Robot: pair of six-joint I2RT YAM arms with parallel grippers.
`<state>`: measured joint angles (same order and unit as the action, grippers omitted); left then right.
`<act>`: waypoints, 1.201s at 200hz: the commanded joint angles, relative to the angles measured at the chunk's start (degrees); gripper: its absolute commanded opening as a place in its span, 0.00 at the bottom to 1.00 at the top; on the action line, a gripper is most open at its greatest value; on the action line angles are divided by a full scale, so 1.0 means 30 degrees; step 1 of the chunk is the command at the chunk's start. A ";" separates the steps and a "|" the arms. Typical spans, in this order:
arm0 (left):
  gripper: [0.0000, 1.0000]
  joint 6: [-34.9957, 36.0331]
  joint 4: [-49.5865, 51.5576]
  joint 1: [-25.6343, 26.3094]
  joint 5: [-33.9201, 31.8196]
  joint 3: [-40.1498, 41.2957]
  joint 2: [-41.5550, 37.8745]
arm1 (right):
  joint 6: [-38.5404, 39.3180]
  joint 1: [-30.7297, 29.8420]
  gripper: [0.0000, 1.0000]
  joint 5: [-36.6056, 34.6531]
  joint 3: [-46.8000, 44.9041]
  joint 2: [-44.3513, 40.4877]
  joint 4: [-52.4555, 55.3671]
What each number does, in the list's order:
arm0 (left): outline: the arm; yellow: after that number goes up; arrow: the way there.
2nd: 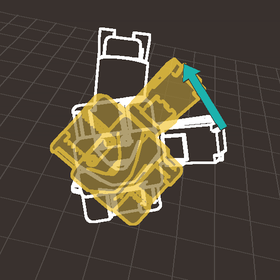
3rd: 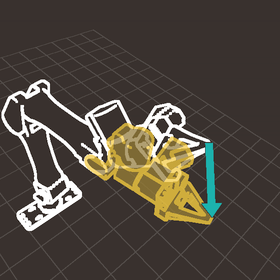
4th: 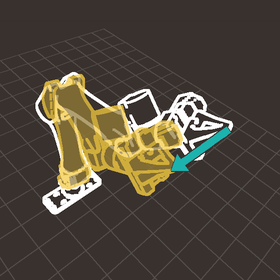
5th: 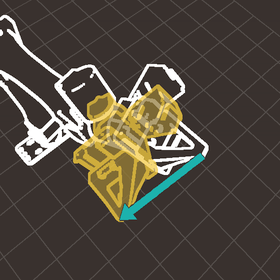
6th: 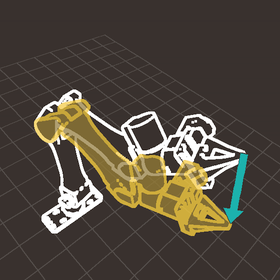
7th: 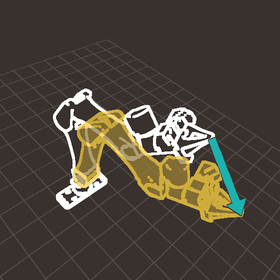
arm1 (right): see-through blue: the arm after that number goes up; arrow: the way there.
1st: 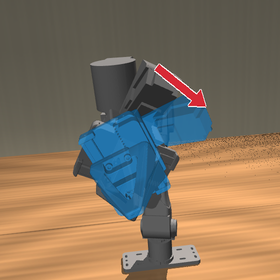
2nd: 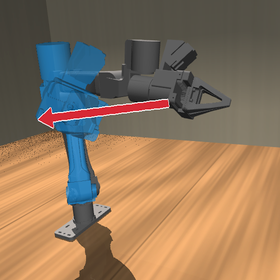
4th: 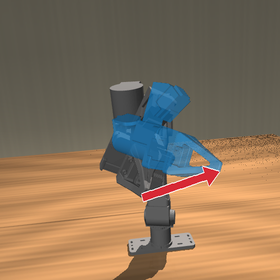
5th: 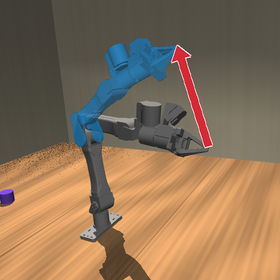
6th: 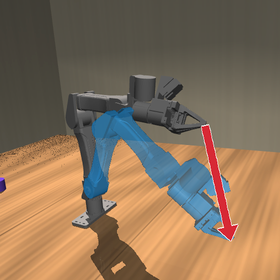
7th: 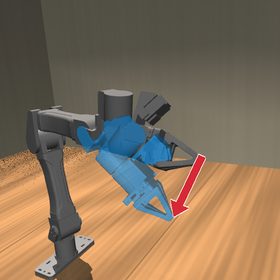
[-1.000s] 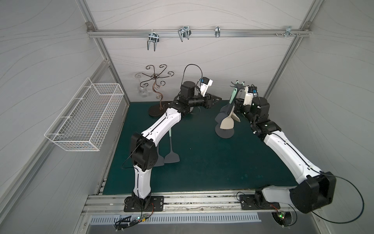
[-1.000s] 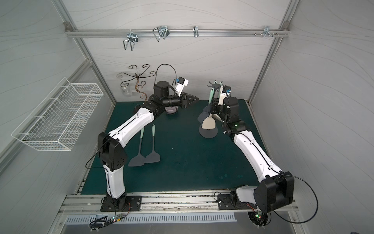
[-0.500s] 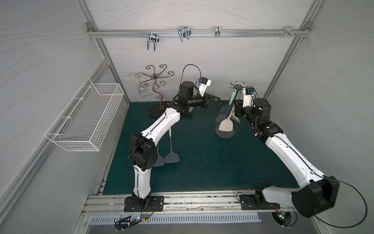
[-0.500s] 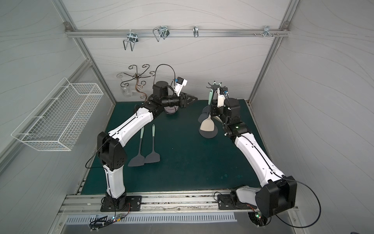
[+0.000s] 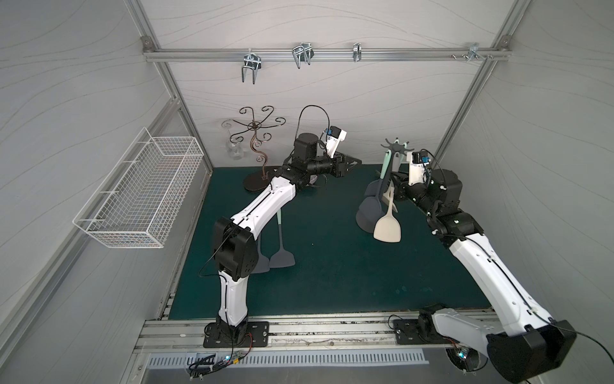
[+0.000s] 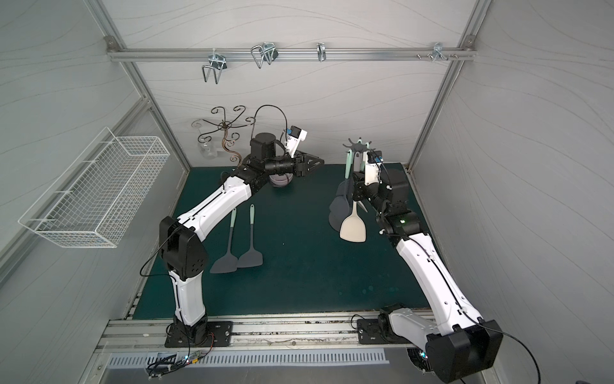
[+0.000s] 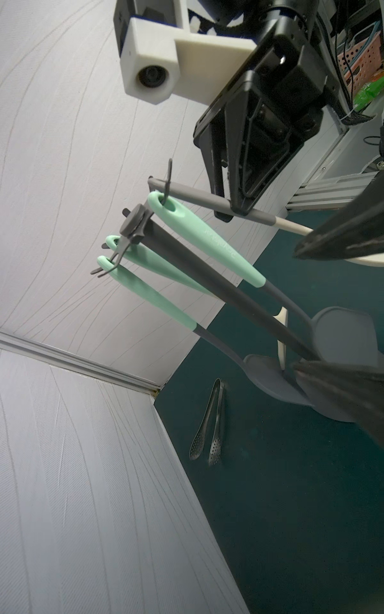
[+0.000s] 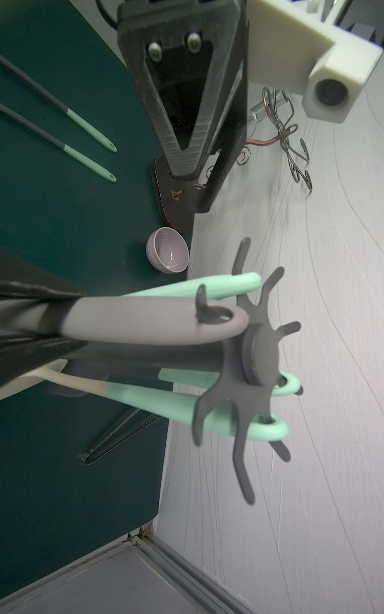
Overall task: Take the spatula off the kitchen utensil rack
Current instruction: Take off the spatula from the rack.
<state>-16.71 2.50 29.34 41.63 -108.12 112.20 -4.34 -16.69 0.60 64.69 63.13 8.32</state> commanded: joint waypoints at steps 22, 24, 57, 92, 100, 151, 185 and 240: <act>0.53 -0.0883 -0.1543 -0.0084 0.0853 -0.0565 -0.0717 | -0.1897 0.1121 0.00 0.1886 -0.0062 -0.1451 -0.2432; 0.53 -0.0943 -0.1575 -0.0062 0.0874 -0.0564 -0.0720 | -0.2026 0.1193 0.00 0.2057 -0.0198 -0.1505 -0.2541; 0.53 -0.1491 -0.2064 0.0068 0.1203 -0.0631 -0.0633 | -0.4431 0.2404 0.00 0.4498 -0.1868 -0.2246 -0.4777; 0.53 -0.1750 -0.1962 0.0271 0.1542 -0.1216 -0.0176 | -0.5366 0.2646 0.00 0.5564 -0.2079 -0.2080 -0.5642; 0.53 -0.1757 -0.1937 0.0348 0.1633 -0.1239 -0.0129 | -0.5431 0.2646 0.00 0.5700 -0.2109 -0.2032 -0.5643; 0.61 -0.0095 -0.0084 0.2544 -0.0156 0.0091 -0.0838 | -0.5517 0.2589 0.00 0.5210 -0.1435 -0.1533 -0.4655; 0.68 -0.0585 -0.0129 0.4859 -0.3333 0.2026 -0.1786 | -0.5020 0.2476 0.00 0.4813 -0.1578 -0.1361 -0.4300; 0.66 -0.3503 -0.2769 0.5810 -0.4651 0.4556 -0.2234 | -0.4793 0.1545 0.00 0.4164 -0.1298 -0.0697 -0.4376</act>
<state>-24.38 -0.40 46.24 31.51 -94.13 106.80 -19.49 -10.68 14.98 58.22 60.36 -2.37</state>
